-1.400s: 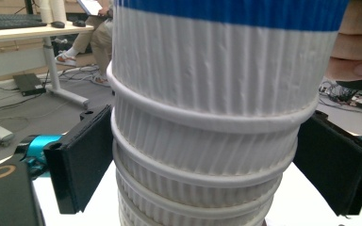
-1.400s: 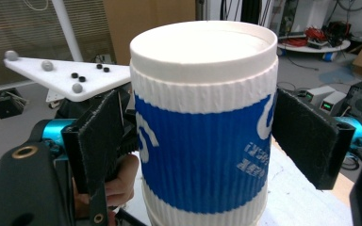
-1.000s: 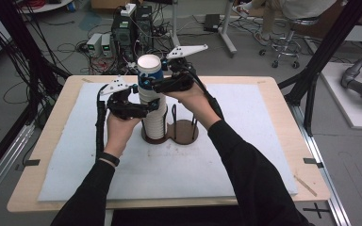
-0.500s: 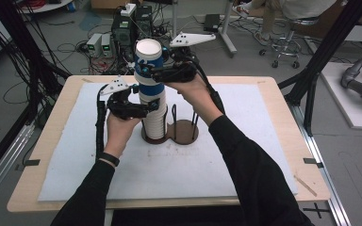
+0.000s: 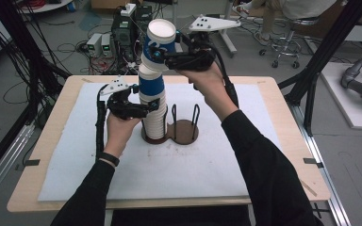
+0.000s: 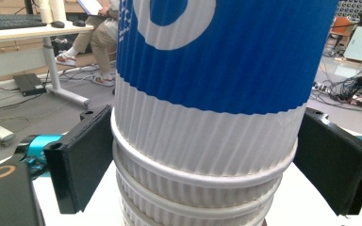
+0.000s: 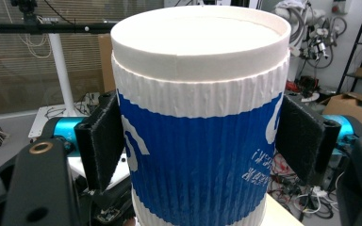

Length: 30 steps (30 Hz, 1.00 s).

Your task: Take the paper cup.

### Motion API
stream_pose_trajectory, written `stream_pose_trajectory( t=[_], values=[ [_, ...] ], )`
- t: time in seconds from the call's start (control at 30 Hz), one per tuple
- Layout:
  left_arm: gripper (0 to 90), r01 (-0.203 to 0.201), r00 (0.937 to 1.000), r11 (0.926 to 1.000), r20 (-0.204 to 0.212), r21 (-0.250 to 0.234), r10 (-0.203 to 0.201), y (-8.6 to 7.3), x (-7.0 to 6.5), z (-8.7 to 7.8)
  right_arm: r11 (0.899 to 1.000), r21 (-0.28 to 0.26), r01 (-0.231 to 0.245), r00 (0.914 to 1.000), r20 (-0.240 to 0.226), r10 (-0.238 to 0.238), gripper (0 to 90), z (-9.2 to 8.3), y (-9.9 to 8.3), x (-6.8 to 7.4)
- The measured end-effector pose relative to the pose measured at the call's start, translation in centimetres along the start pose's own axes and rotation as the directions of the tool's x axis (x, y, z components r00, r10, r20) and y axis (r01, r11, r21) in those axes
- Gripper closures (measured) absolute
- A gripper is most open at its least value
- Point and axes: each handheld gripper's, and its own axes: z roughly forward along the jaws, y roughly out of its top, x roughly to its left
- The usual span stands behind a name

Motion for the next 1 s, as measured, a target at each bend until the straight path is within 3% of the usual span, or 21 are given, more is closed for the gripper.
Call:
stream_pose_trajectory(
  t=[0.47, 0.7, 1.0],
  values=[
    [10.5, -0.002, 1.0, 1.0, -0.007, 0.002, 0.002, 0.0, -0.1, 0.0, 1.0, -0.001, 0.021, 0.9997, 0.012, -0.021, 24.6, -5.6, -0.7, -0.4],
    [10.5, -0.003, 1.0, 1.0, -0.008, 0.002, 0.003, 0.0, -0.1, 0.0, 0.999, 0.023, 0.023, 0.9997, -0.011, -0.023, 24.6, -8.3, -2.6, -0.2],
    [10.5, -0.005, 0.9999, 1.0, -0.01, 0.003, 0.005, 0.0, -0.1, 0.0, 0.999, 0.048, 0.011, 0.9983, -0.057, -0.009, 24.6, -10.1, -5.2, 0.8]
  ],
)
